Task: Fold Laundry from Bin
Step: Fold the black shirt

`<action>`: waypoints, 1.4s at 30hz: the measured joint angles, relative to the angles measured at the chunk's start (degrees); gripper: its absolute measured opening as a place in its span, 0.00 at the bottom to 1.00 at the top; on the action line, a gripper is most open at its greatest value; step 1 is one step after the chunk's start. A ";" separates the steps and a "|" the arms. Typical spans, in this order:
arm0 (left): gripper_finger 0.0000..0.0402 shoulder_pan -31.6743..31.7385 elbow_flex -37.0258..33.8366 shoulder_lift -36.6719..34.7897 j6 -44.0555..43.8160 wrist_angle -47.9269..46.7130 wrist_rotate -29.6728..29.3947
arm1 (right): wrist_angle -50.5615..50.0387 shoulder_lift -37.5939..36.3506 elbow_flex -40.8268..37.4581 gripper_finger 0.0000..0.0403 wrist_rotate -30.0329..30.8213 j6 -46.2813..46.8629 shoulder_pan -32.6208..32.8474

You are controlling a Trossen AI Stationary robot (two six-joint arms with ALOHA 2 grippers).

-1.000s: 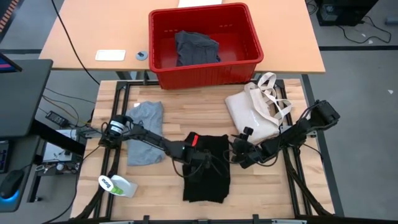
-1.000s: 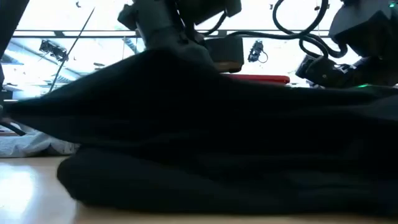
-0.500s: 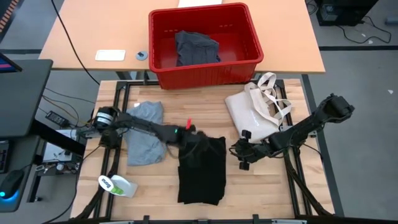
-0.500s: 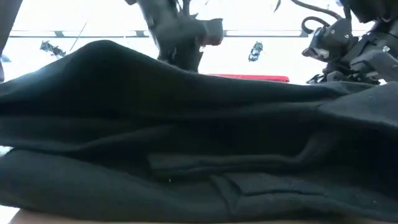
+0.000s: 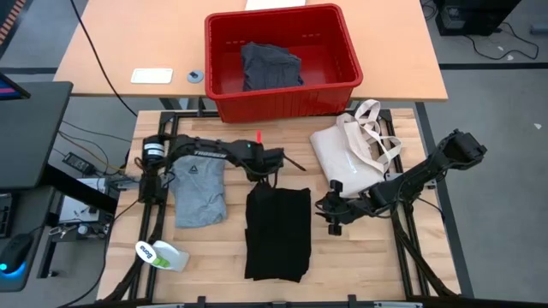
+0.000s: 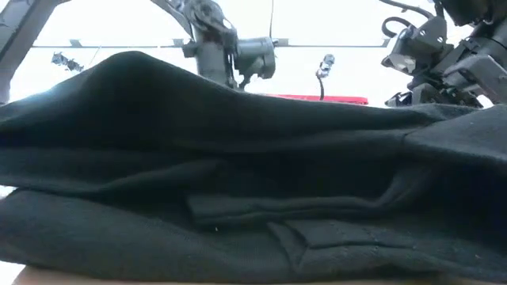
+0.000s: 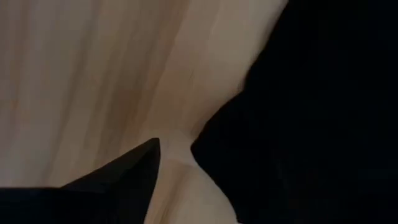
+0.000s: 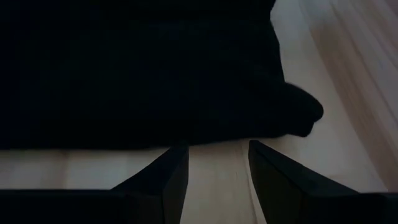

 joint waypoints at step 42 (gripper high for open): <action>0.02 -8.01 0.95 -11.59 6.73 2.12 -21.28 | 30.83 5.44 0.11 0.42 -2.56 -22.33 0.56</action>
